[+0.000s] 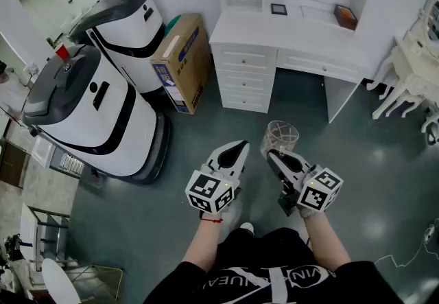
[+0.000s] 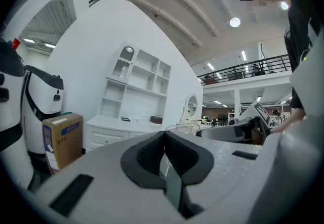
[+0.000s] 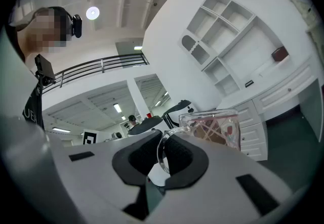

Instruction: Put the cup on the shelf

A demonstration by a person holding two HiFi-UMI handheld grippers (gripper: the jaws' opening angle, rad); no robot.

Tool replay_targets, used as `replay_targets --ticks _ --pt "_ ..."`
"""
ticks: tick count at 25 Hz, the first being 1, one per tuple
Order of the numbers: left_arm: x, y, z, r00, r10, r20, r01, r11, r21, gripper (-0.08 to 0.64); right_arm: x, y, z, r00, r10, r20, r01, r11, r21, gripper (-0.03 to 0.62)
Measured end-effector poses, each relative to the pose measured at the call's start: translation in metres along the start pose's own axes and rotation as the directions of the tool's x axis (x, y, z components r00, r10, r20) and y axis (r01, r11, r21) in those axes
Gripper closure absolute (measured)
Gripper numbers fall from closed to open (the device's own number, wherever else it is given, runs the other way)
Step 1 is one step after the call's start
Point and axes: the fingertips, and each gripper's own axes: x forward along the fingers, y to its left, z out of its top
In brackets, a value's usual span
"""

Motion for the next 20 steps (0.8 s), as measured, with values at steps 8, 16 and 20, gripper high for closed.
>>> replay_targets --ticks 8,16,20 --pt "-0.008 0.043 -0.001 0.999 0.041 0.029 -0.039 0.996 -0.08 0.551 0.04 -0.002 -0.005 0.999 0.013 -0.039 -0.013 1.0 -0.009 0.571" --pt "0.007 0.11 -0.007 0.992 0.124 0.011 -0.121 0.983 -0.134 0.552 0.091 -0.038 0.001 0.997 0.024 -0.071 -0.025 1.0 -0.017 0.571" --pt "0.048 0.141 0.001 0.994 0.11 0.0 -0.109 0.989 -0.101 0.551 0.126 -0.068 0.019 0.996 0.046 -0.082 -0.048 0.998 -0.031 0.571"
